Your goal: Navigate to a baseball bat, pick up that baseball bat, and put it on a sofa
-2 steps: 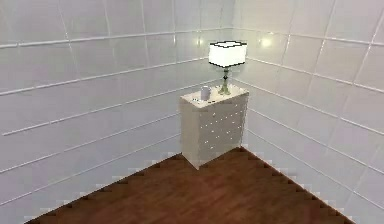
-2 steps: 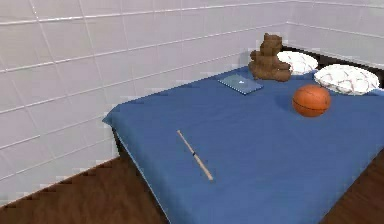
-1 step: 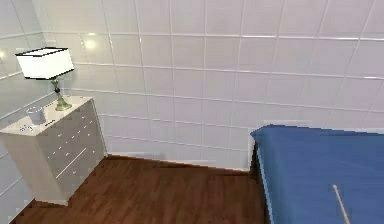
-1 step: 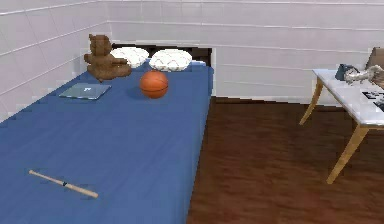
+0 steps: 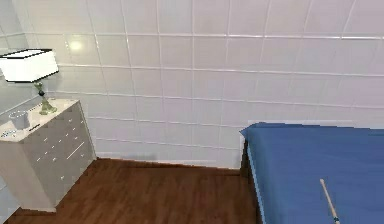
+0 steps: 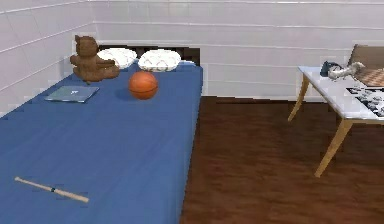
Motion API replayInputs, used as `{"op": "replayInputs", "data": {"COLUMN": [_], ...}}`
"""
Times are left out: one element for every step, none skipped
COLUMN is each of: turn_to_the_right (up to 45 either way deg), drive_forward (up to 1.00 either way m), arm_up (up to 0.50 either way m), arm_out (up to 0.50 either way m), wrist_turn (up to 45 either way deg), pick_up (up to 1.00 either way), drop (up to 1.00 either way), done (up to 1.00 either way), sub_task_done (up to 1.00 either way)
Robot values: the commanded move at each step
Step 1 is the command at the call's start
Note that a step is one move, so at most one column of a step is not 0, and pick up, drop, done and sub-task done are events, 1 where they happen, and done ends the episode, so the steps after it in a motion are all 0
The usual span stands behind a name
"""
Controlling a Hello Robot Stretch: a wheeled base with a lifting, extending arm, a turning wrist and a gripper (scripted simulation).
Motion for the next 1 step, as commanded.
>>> {"op": "replayInputs", "data": {"turn_to_the_right": [0.0], "drive_forward": [0.3], "arm_up": [0.0], "arm_out": [0.0], "wrist_turn": [0.0], "pick_up": [0.0], "drop": [0.0], "done": [0.0], "sub_task_done": [0.0]}}
